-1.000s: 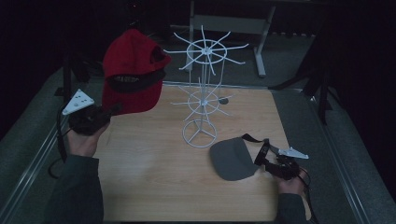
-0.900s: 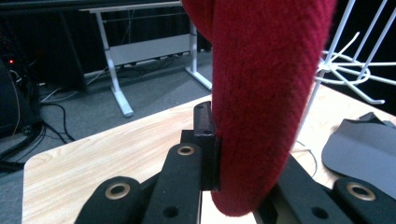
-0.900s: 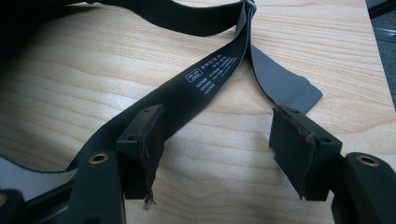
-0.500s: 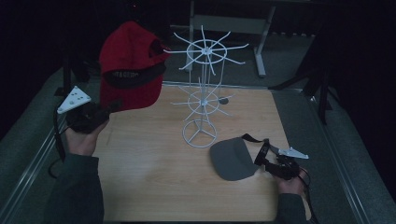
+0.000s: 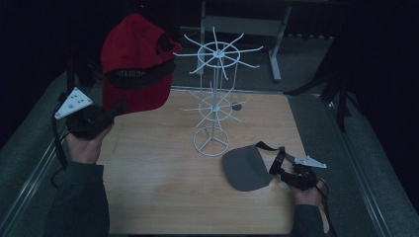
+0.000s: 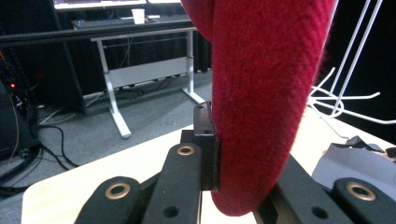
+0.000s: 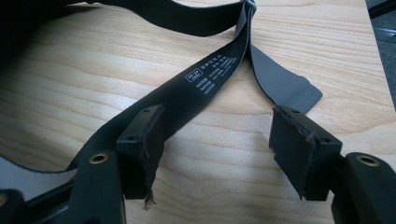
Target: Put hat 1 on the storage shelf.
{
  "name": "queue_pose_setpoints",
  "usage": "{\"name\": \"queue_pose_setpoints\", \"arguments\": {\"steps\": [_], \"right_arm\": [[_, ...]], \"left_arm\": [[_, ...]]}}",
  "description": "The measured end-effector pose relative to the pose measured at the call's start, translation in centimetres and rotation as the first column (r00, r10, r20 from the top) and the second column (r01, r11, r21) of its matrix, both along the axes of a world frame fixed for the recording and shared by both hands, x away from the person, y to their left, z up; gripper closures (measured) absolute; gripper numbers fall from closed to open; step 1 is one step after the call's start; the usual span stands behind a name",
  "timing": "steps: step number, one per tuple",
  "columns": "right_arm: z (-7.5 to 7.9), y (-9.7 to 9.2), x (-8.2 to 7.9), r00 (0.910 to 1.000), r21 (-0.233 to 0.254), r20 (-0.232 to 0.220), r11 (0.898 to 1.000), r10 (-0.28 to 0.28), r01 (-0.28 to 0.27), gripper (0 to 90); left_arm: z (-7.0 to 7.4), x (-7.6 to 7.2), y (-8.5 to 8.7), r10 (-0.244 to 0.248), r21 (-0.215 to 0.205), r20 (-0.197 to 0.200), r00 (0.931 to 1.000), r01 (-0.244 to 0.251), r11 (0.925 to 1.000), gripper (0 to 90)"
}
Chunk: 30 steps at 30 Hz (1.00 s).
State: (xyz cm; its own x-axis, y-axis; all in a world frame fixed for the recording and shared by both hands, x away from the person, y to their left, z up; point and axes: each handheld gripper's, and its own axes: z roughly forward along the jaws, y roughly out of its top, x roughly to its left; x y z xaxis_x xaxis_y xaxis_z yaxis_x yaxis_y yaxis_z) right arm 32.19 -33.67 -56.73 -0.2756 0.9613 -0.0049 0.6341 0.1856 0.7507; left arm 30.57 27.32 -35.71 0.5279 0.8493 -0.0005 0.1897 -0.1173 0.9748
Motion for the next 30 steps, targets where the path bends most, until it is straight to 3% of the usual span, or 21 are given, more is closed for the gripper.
{"name": "queue_pose_setpoints", "arguments": {"steps": [8, 10, 30], "right_arm": [[0.0, 0.0, 0.0, 1.0000, 0.000, 0.000, 1.000, 0.000, 0.000, 35.6], [0.0, 0.0, 0.0, 1.0000, 0.000, 0.000, 1.000, 0.000, 0.000, 35.6], [0.0, 0.0, 0.0, 1.0000, 0.000, 0.000, 1.000, 0.000, 0.000, 35.6]], "left_arm": [[0.6, -0.4, -0.1, 0.003, -0.011, 0.024, 0.9997, -0.003, 0.9999, 85.9], [0.9, -0.7, 0.0, -0.014, -0.030, 0.028, 0.9995, 0.015, 0.9994, 85.9], [1.4, -1.5, -0.3, -0.046, -0.043, 0.049, 0.9977, 0.048, 0.9979, 85.9]]}}
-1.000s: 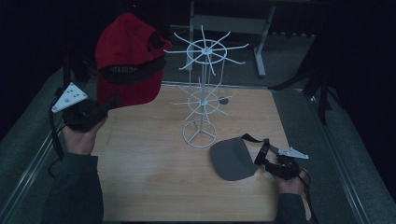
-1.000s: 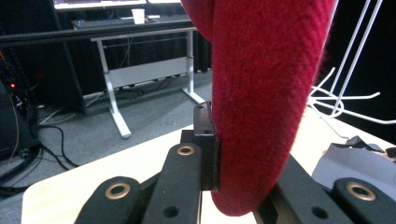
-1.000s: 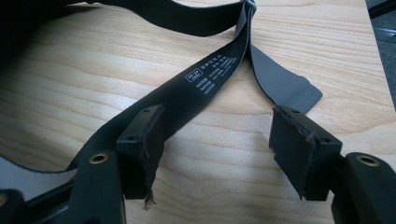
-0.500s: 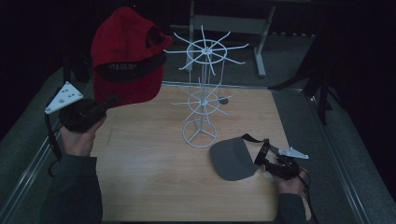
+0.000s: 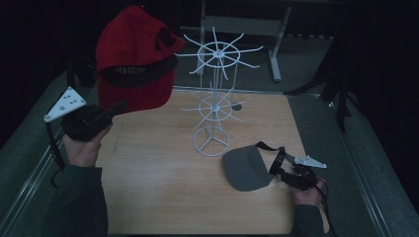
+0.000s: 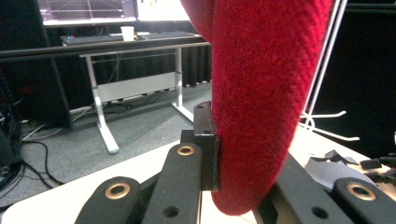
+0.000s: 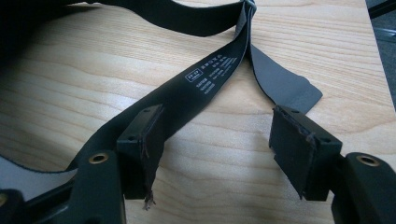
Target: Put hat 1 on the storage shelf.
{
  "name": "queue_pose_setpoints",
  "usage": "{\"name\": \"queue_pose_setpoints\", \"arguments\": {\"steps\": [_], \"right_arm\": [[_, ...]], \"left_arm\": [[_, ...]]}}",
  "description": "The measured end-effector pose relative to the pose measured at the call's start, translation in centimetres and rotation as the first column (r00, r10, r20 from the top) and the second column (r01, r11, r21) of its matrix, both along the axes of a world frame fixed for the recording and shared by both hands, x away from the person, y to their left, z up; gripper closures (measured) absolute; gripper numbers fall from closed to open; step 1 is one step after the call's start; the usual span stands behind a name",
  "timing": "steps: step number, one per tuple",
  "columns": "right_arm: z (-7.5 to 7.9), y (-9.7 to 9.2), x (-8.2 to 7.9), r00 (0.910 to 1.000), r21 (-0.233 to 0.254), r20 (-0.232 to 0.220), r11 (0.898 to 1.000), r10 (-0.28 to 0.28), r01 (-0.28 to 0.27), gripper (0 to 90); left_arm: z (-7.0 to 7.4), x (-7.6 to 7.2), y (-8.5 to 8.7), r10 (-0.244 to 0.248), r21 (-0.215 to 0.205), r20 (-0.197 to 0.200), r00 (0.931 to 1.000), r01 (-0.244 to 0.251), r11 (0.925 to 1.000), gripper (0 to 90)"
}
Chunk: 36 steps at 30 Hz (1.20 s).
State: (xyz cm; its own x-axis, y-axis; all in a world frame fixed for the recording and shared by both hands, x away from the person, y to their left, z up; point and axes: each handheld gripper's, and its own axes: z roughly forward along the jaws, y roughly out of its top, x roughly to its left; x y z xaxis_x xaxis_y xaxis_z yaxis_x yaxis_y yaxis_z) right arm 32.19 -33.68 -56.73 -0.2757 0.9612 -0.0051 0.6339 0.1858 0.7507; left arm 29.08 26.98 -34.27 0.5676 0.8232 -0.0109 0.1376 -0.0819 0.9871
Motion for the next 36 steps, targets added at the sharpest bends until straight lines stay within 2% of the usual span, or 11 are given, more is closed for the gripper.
{"name": "queue_pose_setpoints", "arguments": {"steps": [4, 6, 8, 11, 12, 15, 20, 21, 26, 32, 36], "right_arm": [[0.0, 0.0, 0.0, 1.0000, 0.000, 0.000, 1.000, 0.000, 0.000, 35.6], [0.0, 0.0, 0.0, 1.0000, 0.000, 0.000, 1.000, 0.000, 0.000, 35.6], [0.0, 0.0, 0.0, 1.0000, 0.000, 0.000, 1.000, 0.000, 0.000, 35.6], [0.0, 0.0, 0.0, 1.0000, 0.000, 0.000, 1.000, 0.000, 0.000, 35.6], [0.0, 0.0, 0.0, 1.0000, 0.000, 0.000, 1.000, 0.000, 0.000, 35.6], [0.0, 0.0, 0.0, 1.0000, 0.000, 0.000, 1.000, 0.000, 0.000, 35.6], [0.0, 0.0, 0.0, 1.0000, 0.000, 0.000, 1.000, 0.000, 0.000, 35.6], [0.0, 0.0, 0.0, 1.0000, 0.000, 0.000, 1.000, -0.001, 0.001, 35.5], [0.0, 0.0, 0.0, 1.0000, 0.000, 0.000, 1.000, 0.000, 0.000, 35.5], [0.0, 0.0, 0.0, 1.0000, -0.001, 0.001, 1.000, 0.001, -0.001, 35.6], [0.0, 0.0, 0.0, 1.0000, 0.000, 0.000, 1.000, 0.000, 0.000, 35.5]], "left_arm": [[0.0, -0.1, -0.3, -0.007, 0.007, 0.003, 1.0000, 0.007, 0.9999, 85.8], [-0.5, 0.0, -0.7, -0.006, 0.035, -0.011, 0.9999, 0.006, 0.9994, 85.8], [-0.8, 0.1, -0.7, -0.005, 0.035, -0.019, 0.9998, 0.005, 0.9994, 85.8], [-2.4, 0.5, -1.0, -0.009, 0.023, -0.049, 0.9988, 0.010, 0.9997, 85.8], [-2.4, 0.5, -1.0, -0.009, 0.023, -0.049, 0.9988, 0.010, 0.9997, 85.7], [-4.3, 0.8, -1.7, -0.005, 0.058, -0.081, 0.9967, 0.010, 0.9983, 85.7], [-5.8, 1.0, -2.0, 0.002, 0.068, -0.102, 0.9948, 0.005, 0.9977, 85.6], [-7.1, 1.2, -2.2, 0.006, 0.073, -0.122, 0.9925, 0.003, 0.9973, 85.6], [-9.1, 1.5, -2.3, 0.019, 0.093, -0.164, 0.9863, -0.004, 0.9957, 85.0], [-10.0, 1.7, -2.0, 0.025, 0.104, -0.186, 0.9822, -0.005, 0.9945, 82.4], [-10.1, 1.4, -1.7, 0.024, 0.098, -0.187, 0.9822, -0.006, 0.9951, 71.0]]}}
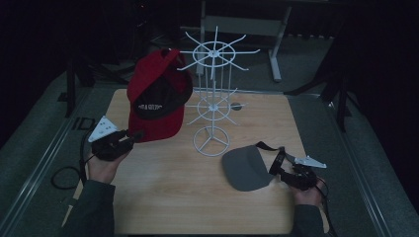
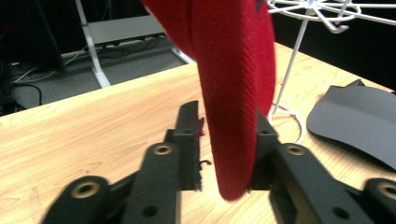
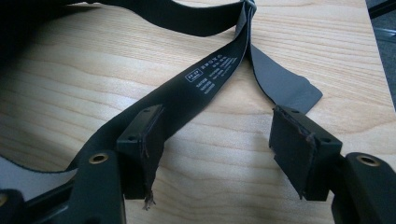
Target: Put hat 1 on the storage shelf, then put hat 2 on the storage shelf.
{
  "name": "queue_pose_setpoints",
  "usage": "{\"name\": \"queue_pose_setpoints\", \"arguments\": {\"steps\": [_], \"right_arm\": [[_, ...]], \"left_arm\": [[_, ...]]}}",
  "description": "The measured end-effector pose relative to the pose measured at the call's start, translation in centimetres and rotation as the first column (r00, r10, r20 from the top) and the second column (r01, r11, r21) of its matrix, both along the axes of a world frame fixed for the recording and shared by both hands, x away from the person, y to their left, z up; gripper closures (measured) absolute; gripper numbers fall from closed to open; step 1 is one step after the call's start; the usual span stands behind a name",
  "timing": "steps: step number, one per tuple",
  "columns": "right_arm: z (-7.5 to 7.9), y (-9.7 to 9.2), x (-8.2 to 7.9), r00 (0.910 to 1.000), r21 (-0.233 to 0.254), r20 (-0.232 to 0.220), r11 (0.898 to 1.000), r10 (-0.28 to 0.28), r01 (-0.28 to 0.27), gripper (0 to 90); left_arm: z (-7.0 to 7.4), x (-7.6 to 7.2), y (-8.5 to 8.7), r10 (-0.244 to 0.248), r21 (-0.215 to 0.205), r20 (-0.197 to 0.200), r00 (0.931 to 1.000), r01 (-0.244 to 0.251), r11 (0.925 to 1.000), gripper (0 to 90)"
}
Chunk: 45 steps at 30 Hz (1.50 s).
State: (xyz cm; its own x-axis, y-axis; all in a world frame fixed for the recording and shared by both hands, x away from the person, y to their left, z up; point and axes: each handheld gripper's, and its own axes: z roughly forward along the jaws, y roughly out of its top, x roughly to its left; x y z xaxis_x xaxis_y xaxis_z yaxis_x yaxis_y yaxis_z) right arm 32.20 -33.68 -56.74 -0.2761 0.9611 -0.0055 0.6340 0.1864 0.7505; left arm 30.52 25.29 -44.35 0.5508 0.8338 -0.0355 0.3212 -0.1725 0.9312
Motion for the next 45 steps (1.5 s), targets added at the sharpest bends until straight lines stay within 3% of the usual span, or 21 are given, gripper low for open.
{"name": "queue_pose_setpoints", "arguments": {"steps": [6, 27, 29, 40, 45], "right_arm": [[0.0, 0.0, 0.0, 1.0000, 0.000, -0.001, 1.000, 0.000, 0.000, 35.3], [0.0, 0.0, 0.1, 1.0000, 0.001, -0.001, 1.000, -0.001, 0.001, 34.9], [0.0, 0.0, 0.1, 1.0000, 0.001, -0.001, 1.000, -0.001, 0.001, 35.0], [0.2, 0.1, 0.2, 0.9999, -0.004, -0.011, 1.000, -0.013, 0.013, 38.2], [0.8, 0.2, 0.0, 0.9996, -0.013, -0.019, 1.000, -0.019, 0.019, 42.8]], "left_arm": [[-0.2, -0.1, 0.6, 0.004, -0.013, 0.001, 1.0000, -0.004, 0.9999, 62.7], [-2.0, -0.4, 2.0, 0.050, 0.007, -0.033, 0.9982, -0.050, 0.9987, 59.4], [-2.2, -0.5, 2.0, 0.073, 0.008, -0.020, 0.9972, -0.072, 0.9973, 59.4], [-3.0, -0.7, 1.8, 0.068, 0.008, -0.032, 0.9972, -0.068, 0.9977, 59.4], [-3.4, -0.7, 1.7, 0.067, -0.029, -0.020, 0.9976, -0.067, 0.9973, 59.4]]}}
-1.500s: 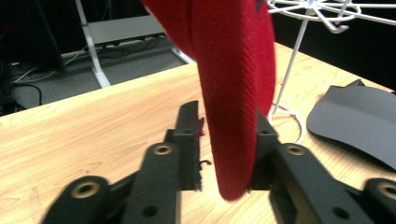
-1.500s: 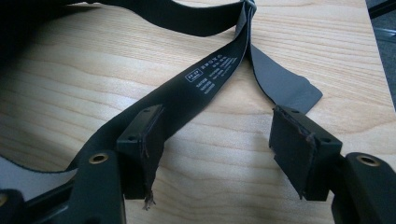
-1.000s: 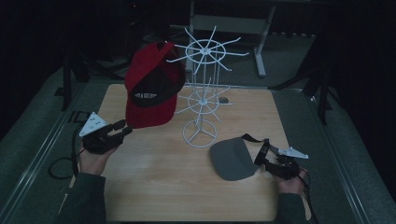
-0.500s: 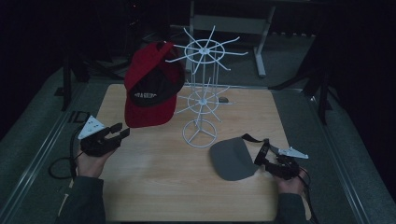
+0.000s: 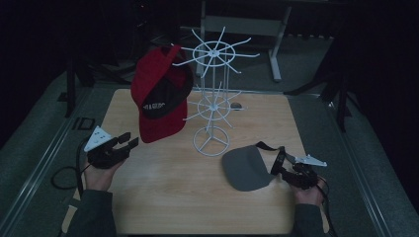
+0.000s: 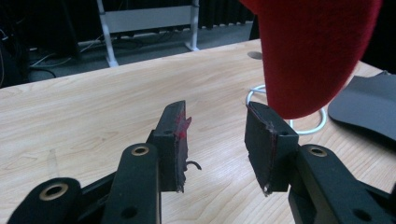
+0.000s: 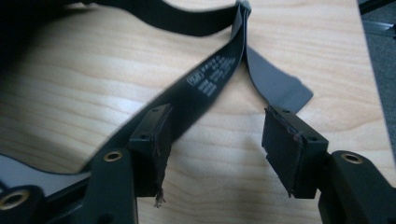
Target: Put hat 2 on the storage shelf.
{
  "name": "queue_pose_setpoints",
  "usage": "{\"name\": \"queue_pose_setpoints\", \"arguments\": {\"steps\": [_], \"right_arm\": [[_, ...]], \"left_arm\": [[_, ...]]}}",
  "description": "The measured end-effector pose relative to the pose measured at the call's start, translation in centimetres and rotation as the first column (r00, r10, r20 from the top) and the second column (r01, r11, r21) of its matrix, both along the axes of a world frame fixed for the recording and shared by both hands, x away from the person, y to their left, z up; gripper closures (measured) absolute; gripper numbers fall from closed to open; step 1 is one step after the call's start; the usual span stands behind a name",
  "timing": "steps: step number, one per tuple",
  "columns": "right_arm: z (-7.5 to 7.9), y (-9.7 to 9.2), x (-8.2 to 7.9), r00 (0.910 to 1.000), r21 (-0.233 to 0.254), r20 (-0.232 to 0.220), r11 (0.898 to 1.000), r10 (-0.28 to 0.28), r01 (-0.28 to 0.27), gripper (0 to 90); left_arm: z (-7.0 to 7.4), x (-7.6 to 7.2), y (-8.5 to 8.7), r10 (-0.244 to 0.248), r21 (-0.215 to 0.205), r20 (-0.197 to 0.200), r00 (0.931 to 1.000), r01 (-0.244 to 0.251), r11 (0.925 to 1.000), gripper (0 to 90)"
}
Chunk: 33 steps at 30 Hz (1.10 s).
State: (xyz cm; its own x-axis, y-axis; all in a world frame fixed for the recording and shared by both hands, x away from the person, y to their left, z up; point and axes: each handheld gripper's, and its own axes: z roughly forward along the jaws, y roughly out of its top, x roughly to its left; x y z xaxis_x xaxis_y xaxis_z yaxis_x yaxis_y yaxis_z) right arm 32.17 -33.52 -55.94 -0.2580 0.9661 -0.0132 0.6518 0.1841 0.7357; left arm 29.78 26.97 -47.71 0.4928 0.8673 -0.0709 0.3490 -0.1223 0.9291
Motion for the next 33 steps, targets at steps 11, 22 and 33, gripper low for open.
{"name": "queue_pose_setpoints", "arguments": {"steps": [11, 22, 33], "right_arm": [[1.7, -0.1, 0.6, 0.9994, -0.011, 0.035, 1.000, 0.008, -0.008, 54.8], [1.9, -0.3, 3.2, 0.9995, -0.036, 0.028, 0.999, 0.016, -0.015, 69.9], [1.9, 0.4, 6.2, 0.9995, -0.091, -0.024, 0.996, 0.023, -0.025, 73.5]], "left_arm": [[-0.9, 0.3, 0.1, 0.021, 0.021, -0.015, 0.9997, -0.021, 0.9996, 58.9], [-1.4, 0.1, 0.4, 0.033, 0.004, -0.028, 0.9991, -0.033, 0.9995, 57.8], [-1.4, -0.1, 0.8, 0.040, -0.013, -0.028, 0.9988, -0.040, 0.9991, 57.6]]}}
